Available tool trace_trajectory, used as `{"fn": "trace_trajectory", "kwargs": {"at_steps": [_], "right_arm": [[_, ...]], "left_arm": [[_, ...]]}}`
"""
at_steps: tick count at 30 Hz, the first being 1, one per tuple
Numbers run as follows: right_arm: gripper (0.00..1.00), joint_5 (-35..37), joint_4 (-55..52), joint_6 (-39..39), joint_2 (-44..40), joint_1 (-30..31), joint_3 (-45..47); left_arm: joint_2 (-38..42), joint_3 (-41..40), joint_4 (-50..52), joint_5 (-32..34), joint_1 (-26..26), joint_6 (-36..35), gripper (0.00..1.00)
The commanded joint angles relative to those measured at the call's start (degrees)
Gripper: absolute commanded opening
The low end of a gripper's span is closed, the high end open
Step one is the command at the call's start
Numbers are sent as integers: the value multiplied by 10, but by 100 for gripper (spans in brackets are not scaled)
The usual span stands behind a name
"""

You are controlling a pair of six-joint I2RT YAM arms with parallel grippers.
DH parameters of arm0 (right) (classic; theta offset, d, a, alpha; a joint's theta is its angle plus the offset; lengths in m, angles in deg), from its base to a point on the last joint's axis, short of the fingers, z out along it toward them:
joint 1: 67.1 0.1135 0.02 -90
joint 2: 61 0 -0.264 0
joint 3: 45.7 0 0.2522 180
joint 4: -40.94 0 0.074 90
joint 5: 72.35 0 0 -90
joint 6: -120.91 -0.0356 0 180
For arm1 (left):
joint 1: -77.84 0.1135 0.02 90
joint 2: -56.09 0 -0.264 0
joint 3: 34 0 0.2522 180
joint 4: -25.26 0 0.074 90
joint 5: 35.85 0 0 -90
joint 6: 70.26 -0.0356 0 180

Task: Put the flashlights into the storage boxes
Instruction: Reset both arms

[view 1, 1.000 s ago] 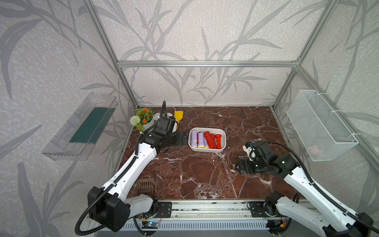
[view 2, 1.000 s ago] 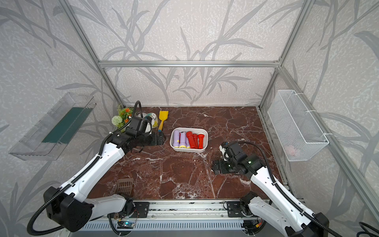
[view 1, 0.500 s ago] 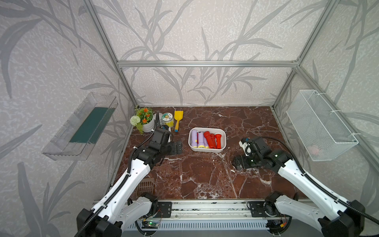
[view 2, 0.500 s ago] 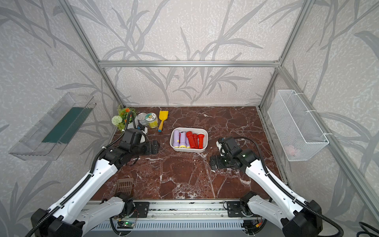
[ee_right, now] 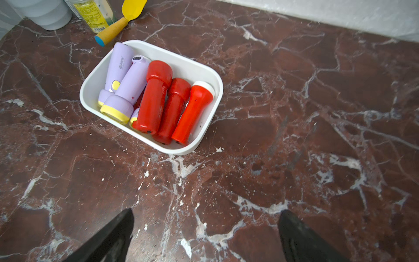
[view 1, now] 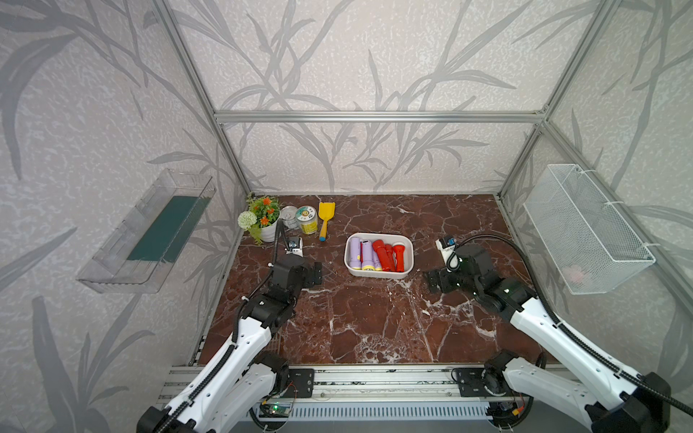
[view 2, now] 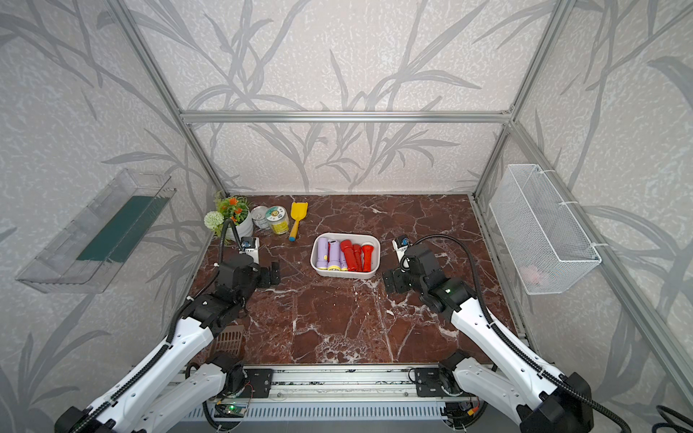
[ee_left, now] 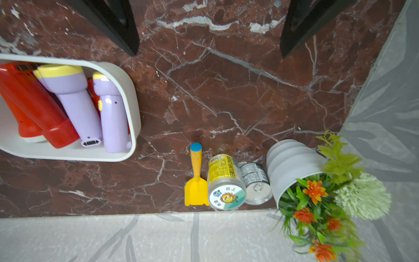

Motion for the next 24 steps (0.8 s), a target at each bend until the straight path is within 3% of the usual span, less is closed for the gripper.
{"fn": "trace_trajectory", "kwargs": {"at_steps": [1,8,14,24], "right_arm": [[99,39,48,52,21,-7,-8],[99,96,127,95,38,-26,15],[99,129,313,137,67,-88,100],[99,122,506,131,189,-166,151]], "left_arm": [[-20,-9,-80,39,15,-46,99],[-64,-34,-169,60,52,-46,99],[-136,-60,-278,42,114,-34,99],[-294,-92,-467,12,163,-25,99]]}}
